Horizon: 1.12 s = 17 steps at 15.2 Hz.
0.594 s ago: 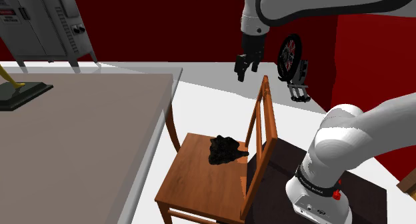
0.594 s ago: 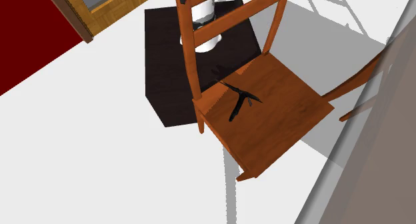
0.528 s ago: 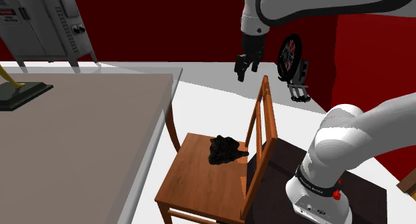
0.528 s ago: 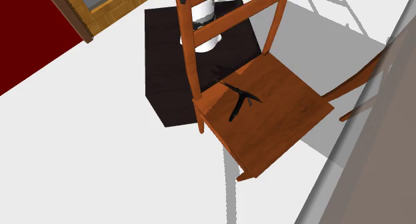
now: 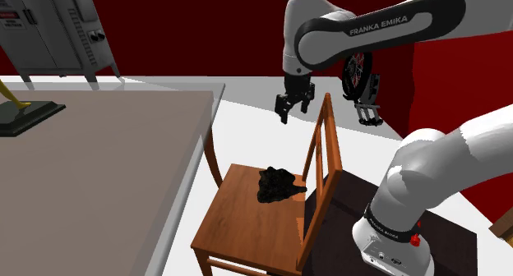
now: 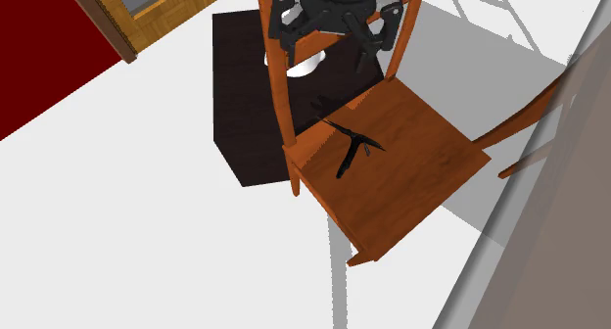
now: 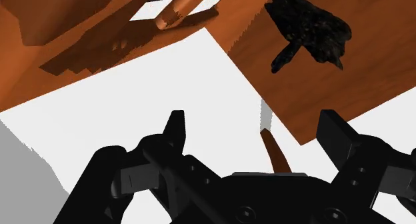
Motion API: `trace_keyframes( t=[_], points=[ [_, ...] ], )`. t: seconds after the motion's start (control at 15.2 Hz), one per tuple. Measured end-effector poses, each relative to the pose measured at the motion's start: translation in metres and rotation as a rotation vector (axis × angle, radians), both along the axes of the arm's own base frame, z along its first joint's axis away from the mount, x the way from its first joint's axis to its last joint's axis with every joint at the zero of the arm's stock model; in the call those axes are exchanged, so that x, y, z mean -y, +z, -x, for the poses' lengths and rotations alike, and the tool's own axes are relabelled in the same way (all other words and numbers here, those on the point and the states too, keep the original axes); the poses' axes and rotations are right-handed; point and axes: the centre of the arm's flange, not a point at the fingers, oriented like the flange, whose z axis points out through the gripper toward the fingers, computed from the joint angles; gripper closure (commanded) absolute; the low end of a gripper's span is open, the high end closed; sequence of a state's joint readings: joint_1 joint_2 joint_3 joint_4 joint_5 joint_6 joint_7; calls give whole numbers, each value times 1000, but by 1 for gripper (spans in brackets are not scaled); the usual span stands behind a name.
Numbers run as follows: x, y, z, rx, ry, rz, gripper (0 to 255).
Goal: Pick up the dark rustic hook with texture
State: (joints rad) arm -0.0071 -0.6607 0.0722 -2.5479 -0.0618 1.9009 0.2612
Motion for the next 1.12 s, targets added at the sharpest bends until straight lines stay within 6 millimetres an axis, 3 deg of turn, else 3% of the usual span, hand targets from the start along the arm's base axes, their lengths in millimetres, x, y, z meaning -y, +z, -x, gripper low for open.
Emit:
trace_keyframes(
  t=[1.12],
  points=[
    [-39, -216, -51, -86, -409, -75, 0]
  ],
)
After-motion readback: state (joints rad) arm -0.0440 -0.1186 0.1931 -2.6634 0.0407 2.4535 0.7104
